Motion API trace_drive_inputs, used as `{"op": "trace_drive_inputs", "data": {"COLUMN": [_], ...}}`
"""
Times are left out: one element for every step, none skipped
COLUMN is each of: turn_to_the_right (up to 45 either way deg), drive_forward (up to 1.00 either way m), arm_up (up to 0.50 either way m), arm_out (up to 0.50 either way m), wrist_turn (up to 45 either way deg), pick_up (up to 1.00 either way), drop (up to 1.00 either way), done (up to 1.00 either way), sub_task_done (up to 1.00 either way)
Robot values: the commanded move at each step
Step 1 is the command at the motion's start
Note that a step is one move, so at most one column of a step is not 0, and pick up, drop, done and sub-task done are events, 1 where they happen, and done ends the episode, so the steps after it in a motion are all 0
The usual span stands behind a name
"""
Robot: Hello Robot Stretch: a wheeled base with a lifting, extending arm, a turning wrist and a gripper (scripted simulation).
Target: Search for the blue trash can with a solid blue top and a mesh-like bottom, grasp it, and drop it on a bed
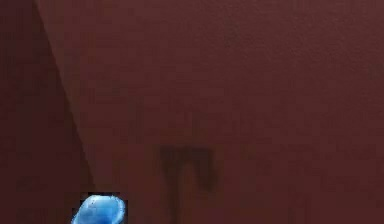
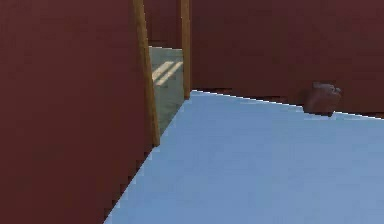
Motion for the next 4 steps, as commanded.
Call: {"op": "trace_drive_inputs", "data": {"turn_to_the_right": [0.0, -45.0, -45.0, -45.0], "drive_forward": [0.35, 0.00, 0.00, 0.00], "arm_up": [0.00, 0.00, 0.00, 0.00], "arm_out": [0.00, 0.00, 0.00, 0.00], "wrist_turn": [0.0, 0.0, 0.0, 0.0], "pick_up": [0.00, 0.00, 0.00, 0.00], "drop": [0.00, 0.00, 0.00, 0.00], "done": [0.00, 0.00, 0.00, 0.00], "sub_task_done": [0.00, 0.00, 0.00, 0.00]}}
